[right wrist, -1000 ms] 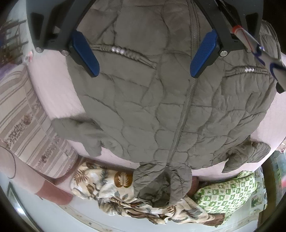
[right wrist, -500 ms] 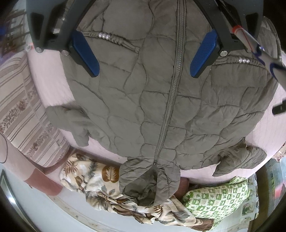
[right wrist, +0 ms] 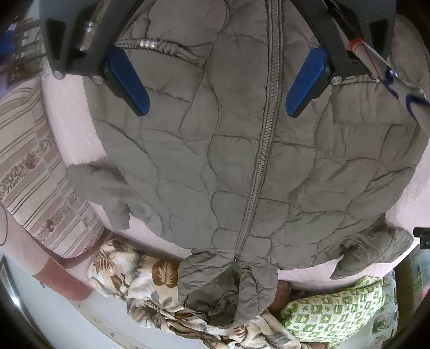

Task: Fold large clothes
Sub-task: 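Move the left gripper to the sleeve cuff and close on it, then carry the held sleeve across the jacket body with the left gripper, release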

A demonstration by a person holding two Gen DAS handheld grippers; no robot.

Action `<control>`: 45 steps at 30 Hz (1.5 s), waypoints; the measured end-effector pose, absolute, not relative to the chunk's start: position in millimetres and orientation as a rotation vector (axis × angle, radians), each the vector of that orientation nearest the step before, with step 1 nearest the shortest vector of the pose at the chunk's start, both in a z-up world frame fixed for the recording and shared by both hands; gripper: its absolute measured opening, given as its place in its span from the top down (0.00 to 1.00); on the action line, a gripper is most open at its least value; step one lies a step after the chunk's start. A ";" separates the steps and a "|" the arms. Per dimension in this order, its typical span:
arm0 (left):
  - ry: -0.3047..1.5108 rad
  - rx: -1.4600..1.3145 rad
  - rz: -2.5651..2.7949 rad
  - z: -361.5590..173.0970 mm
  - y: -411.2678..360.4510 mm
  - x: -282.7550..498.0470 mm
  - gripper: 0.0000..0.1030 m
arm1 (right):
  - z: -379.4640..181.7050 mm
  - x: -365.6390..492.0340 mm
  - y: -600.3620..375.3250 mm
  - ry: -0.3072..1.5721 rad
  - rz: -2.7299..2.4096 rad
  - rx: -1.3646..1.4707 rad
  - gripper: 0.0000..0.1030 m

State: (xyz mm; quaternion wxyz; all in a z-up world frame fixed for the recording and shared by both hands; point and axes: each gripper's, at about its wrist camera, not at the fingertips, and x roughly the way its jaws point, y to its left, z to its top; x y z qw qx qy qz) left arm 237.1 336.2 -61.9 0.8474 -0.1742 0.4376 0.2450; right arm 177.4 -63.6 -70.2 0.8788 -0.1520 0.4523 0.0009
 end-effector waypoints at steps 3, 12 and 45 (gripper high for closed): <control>0.926 -0.388 0.543 -71.9 361.2 254.3 0.23 | -73.9 182.2 -64.1 0.954 -0.009 -0.316 0.00; 0.905 -0.655 0.519 -113.5 459.5 283.3 0.23 | -82.2 198.0 -62.4 0.968 -0.033 -0.348 0.00; 0.582 -0.797 0.945 -56.5 572.7 239.2 1.00 | -80.2 211.4 -1.8 0.930 0.010 -0.499 0.01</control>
